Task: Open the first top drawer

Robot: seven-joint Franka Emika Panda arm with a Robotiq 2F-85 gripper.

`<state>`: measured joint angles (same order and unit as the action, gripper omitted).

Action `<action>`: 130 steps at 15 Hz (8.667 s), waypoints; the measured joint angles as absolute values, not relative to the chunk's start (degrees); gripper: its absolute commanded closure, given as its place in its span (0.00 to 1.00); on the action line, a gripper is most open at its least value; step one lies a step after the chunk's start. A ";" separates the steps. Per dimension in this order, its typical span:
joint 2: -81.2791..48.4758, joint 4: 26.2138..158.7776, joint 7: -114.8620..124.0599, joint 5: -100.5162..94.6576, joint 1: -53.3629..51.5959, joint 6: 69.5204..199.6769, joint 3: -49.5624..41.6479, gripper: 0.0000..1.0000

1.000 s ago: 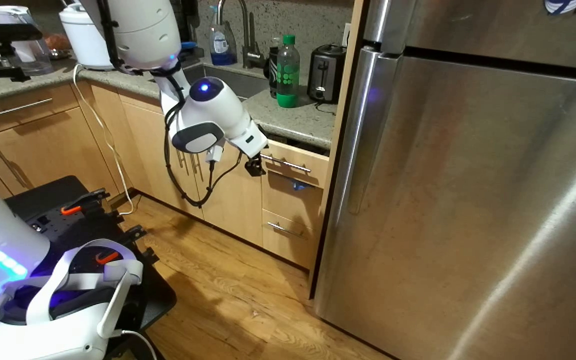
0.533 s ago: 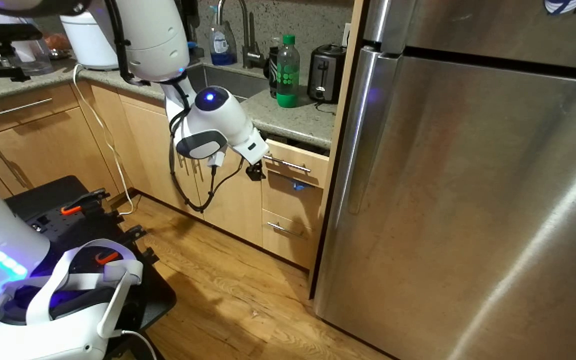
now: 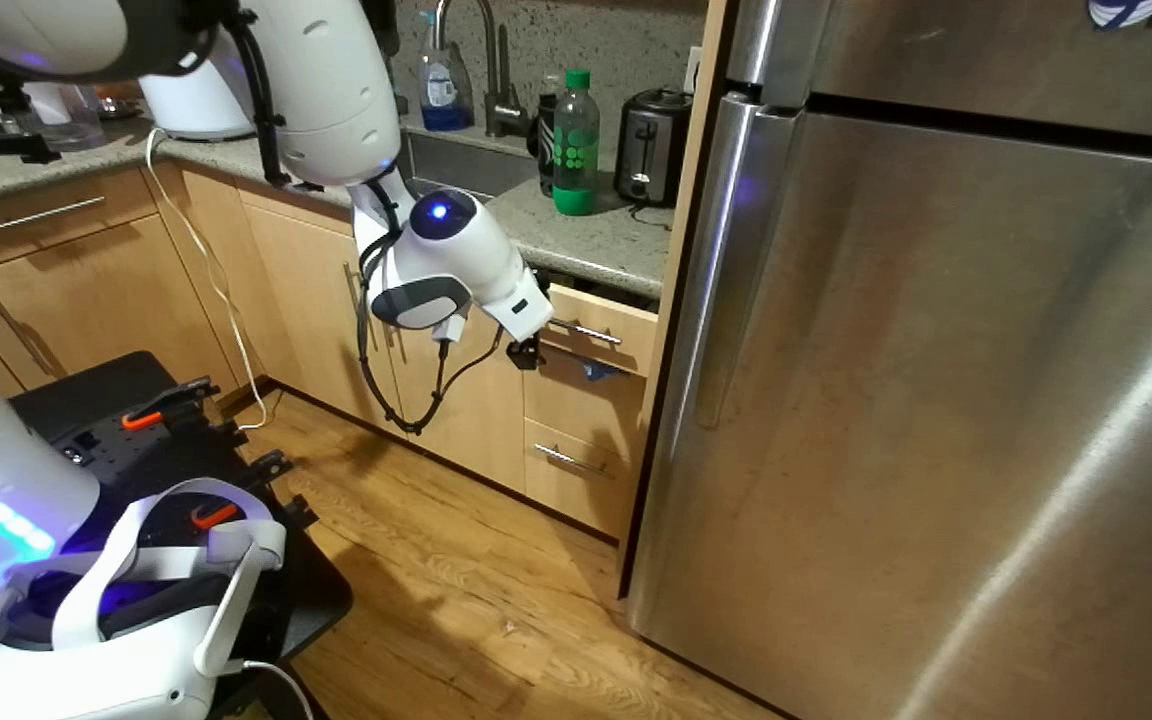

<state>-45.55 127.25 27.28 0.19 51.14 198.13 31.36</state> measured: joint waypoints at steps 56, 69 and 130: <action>-50.64 119.41 25.98 -0.20 49.32 197.58 31.88 0.42; -51.84 116.81 26.36 1.90 47.03 197.41 30.56 0.95; -43.98 130.34 26.46 1.33 53.37 198.43 30.63 0.95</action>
<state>-43.98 130.34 26.46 1.33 53.37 198.43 30.63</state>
